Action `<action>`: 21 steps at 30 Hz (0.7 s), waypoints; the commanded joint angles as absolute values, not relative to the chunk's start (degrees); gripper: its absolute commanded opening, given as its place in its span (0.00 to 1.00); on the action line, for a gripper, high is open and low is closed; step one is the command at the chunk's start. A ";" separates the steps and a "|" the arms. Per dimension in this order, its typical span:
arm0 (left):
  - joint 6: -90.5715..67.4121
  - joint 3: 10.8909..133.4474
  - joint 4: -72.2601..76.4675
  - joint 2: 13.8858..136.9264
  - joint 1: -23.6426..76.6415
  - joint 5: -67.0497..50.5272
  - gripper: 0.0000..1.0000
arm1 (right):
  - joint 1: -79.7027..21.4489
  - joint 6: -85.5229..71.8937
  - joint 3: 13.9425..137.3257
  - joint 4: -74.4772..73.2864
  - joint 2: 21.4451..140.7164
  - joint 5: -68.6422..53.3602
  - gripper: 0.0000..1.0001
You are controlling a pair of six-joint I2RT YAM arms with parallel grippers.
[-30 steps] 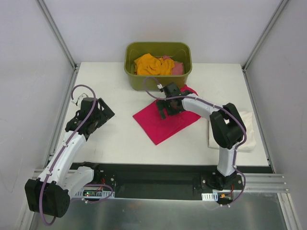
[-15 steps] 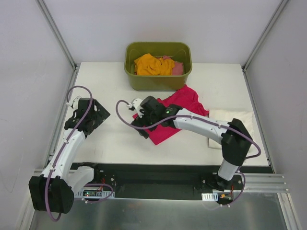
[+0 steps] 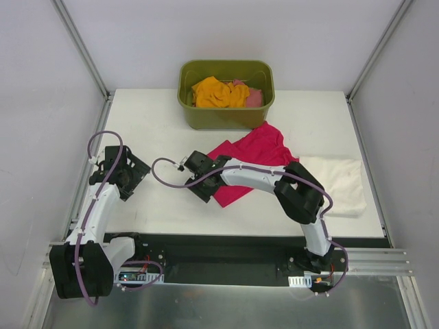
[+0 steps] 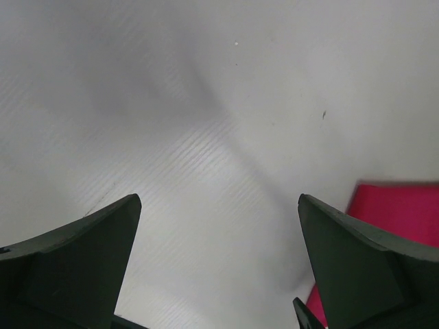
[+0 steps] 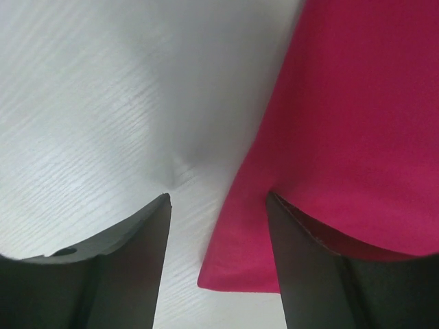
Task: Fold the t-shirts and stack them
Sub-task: Grab one side of the 2/3 rectangular tshirt with right arm
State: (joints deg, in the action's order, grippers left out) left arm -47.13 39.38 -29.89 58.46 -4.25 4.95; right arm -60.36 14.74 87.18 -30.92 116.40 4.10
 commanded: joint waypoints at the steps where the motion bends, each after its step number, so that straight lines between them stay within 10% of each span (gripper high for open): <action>1: -47.72 38.85 -30.32 58.97 -5.10 3.69 0.99 | -60.82 12.39 89.56 -32.78 118.99 6.94 0.60; 9: -47.72 38.41 -30.32 58.45 -5.54 3.51 0.99 | -63.19 9.94 92.28 -34.71 122.79 6.86 0.09; 21: -48.16 40.43 -30.15 59.41 -11.07 2.46 0.99 | -66.53 -2.09 98.25 -28.56 112.86 -23.98 0.01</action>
State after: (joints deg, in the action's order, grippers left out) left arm -47.22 38.98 -29.87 58.98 -9.08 3.49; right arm -66.65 4.60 92.75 -32.38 119.87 -9.78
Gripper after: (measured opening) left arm 0.993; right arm 0.020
